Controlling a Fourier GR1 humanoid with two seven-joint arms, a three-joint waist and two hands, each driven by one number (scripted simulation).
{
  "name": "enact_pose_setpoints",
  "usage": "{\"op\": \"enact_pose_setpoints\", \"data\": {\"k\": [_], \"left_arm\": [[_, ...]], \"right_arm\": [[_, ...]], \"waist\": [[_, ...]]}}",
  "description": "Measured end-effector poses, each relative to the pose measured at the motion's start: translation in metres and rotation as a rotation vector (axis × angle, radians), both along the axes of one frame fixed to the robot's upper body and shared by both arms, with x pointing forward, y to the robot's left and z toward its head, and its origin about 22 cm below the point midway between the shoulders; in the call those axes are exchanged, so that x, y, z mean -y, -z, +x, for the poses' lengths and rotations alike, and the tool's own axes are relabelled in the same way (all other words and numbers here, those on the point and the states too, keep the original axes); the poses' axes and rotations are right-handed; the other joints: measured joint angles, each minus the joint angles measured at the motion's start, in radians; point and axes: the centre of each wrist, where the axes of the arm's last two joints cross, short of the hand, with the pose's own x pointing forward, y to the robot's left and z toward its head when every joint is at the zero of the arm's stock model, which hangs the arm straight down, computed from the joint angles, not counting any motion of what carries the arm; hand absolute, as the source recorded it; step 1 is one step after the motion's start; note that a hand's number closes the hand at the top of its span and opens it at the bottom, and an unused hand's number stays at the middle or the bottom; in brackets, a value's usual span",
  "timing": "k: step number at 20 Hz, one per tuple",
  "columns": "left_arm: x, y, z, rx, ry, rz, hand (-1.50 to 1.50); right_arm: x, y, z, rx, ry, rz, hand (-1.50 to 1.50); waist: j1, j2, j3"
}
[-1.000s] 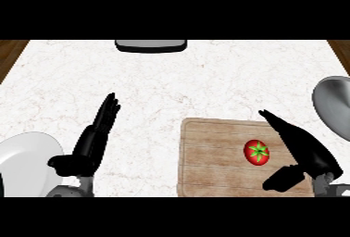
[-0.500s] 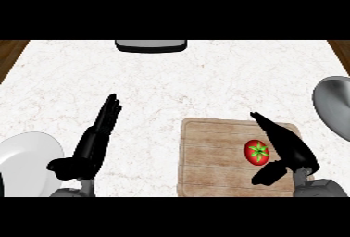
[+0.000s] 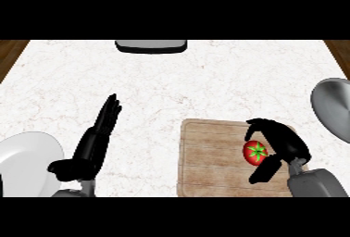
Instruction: Pick the tomato from the cutting board and place it in the pan
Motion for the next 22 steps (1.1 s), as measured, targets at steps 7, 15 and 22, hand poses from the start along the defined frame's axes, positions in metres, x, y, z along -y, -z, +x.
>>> {"op": "enact_pose_setpoints", "data": {"k": [7,15,22], "left_arm": [[-0.001,0.004,0.001,-0.002,-0.003,0.002,0.0],[-0.008,0.002,0.004,-0.005,-0.01,0.003,0.0],[-0.004,0.008,0.0,-0.002,-0.011,0.004,0.0]], "right_arm": [[-0.003,0.005,-0.001,0.078,-0.015,-0.042,1.5],[0.005,-0.016,-0.022,0.217,0.021,-0.044,1.5],[0.014,-0.053,-0.049,0.414,0.08,-0.087,1.5]], "waist": [[-0.001,-0.002,-0.003],[-0.006,0.005,0.005],[-0.014,0.006,0.009]]}}
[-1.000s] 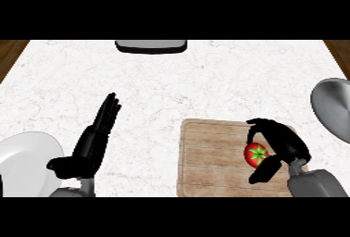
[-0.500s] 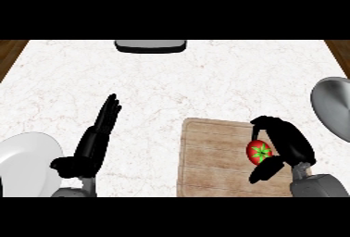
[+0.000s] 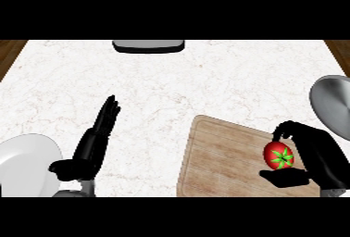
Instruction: Pick the tomato from the cutting board and place it in the pan
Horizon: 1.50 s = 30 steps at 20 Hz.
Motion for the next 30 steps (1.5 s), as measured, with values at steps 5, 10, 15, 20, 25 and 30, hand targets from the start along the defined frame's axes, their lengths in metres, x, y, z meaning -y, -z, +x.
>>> {"op": "enact_pose_setpoints", "data": {"k": [5,10,15,20,25,30], "left_arm": [[0.002,-0.004,0.004,0.003,-0.001,0.003,0.0],[0.002,-0.005,0.001,0.0,0.004,0.002,0.0],[0.0,-0.004,0.003,-0.002,0.008,-0.002,0.0],[0.002,-0.004,0.003,0.001,0.015,-0.001,0.0],[0.008,-0.005,0.006,0.0,0.02,-0.011,0.0],[0.002,-0.007,0.008,0.006,0.03,-0.006,0.0]], "right_arm": [[0.004,-0.036,-0.01,0.208,0.074,0.055,1.5],[0.013,-0.05,-0.021,0.306,0.173,0.161,1.5],[0.039,-0.059,-0.007,0.342,0.28,0.276,1.5],[0.087,-0.047,0.012,0.388,0.372,0.325,1.5],[0.134,-0.029,0.033,0.475,0.429,0.253,1.5],[0.178,-0.02,0.055,0.576,0.496,0.182,1.5]], "waist": [[-0.002,0.0,0.001],[0.002,0.002,0.001],[0.008,0.003,0.002],[0.012,0.005,0.002],[0.019,0.007,0.003],[0.028,0.01,0.004]]}}
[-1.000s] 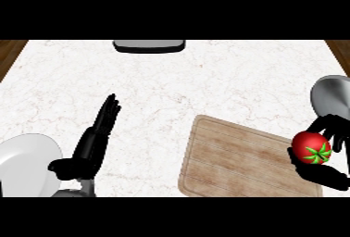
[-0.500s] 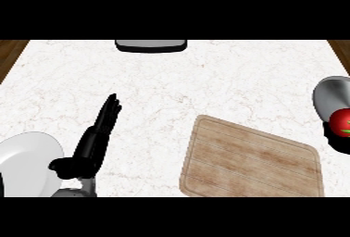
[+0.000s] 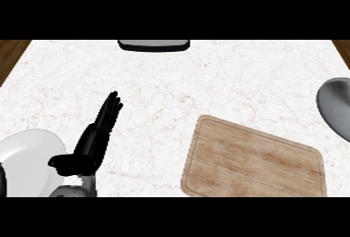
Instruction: Pick the tomato from the cutting board and place it in the pan
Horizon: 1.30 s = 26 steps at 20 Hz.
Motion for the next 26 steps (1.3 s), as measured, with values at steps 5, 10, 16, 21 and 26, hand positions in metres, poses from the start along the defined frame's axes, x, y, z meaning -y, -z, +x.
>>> {"op": "enact_pose_setpoints", "data": {"k": [5,10,16,21,26], "left_arm": [[0.0,0.002,0.003,-0.002,0.002,0.0,0.0],[0.004,0.001,-0.001,0.008,0.02,-0.002,0.0],[0.012,-0.004,0.003,0.02,0.048,-0.004,0.0],[0.014,-0.004,0.004,0.02,0.045,-0.006,0.0],[0.02,-0.004,0.006,0.019,0.043,-0.006,0.0]], "right_arm": [[0.032,0.017,0.02,0.08,0.05,0.03,1.5],[0.064,0.015,0.03,0.106,0.076,0.038,1.5],[0.076,0.031,0.028,-0.192,0.047,0.104,-1.5],[0.071,0.035,0.037,-0.341,-0.058,0.231,-1.5],[0.066,0.038,0.043,-0.255,-0.133,0.3,-1.5]], "waist": [[0.006,0.002,0.001],[0.021,0.008,0.002],[0.044,0.018,0.002],[0.053,0.021,0.005],[0.045,0.021,0.006]]}}
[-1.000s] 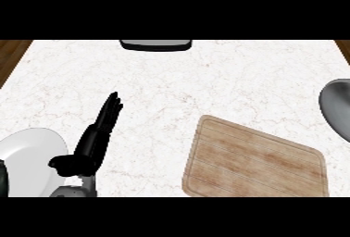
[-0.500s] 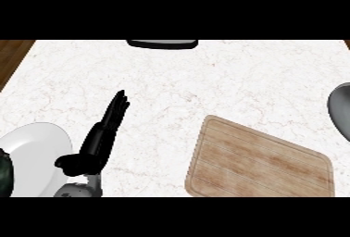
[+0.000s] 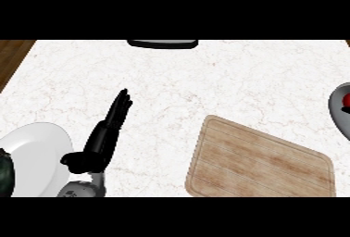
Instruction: Pick the tomato from the cutting board and place it in the pan
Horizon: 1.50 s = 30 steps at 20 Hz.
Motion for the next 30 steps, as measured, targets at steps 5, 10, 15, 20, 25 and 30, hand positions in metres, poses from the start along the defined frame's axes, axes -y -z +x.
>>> {"op": "enact_pose_setpoints", "data": {"k": [5,10,15,20,25,30], "left_arm": [[-0.006,-0.002,-0.001,0.003,-0.01,0.009,0.0],[-0.009,-0.002,-0.005,-0.006,-0.024,0.004,0.0],[-0.013,0.001,-0.009,-0.013,-0.04,0.004,0.0],[-0.017,0.006,-0.012,-0.019,-0.047,0.007,0.0],[-0.016,0.008,-0.011,-0.025,-0.049,0.003,0.0],[-0.015,0.003,-0.007,-0.014,-0.058,0.006,0.0]], "right_arm": [[0.008,-0.006,-0.003,0.178,0.024,0.11,-1.5],[0.033,-0.012,-0.025,0.265,0.027,0.246,-1.5],[0.065,-0.018,-0.063,0.298,-0.039,0.385,-1.5],[0.084,-0.015,-0.096,0.296,-0.143,0.469,-1.5],[0.091,-0.003,-0.12,0.267,-0.151,0.457,-1.5],[0.099,0.004,-0.144,0.243,-0.14,0.414,-1.5]], "waist": [[-0.009,-0.003,0.0],[-0.022,-0.009,-0.002],[-0.038,-0.014,-0.002],[-0.043,-0.016,-0.003],[-0.049,-0.019,-0.003],[-0.053,-0.02,-0.003]]}}
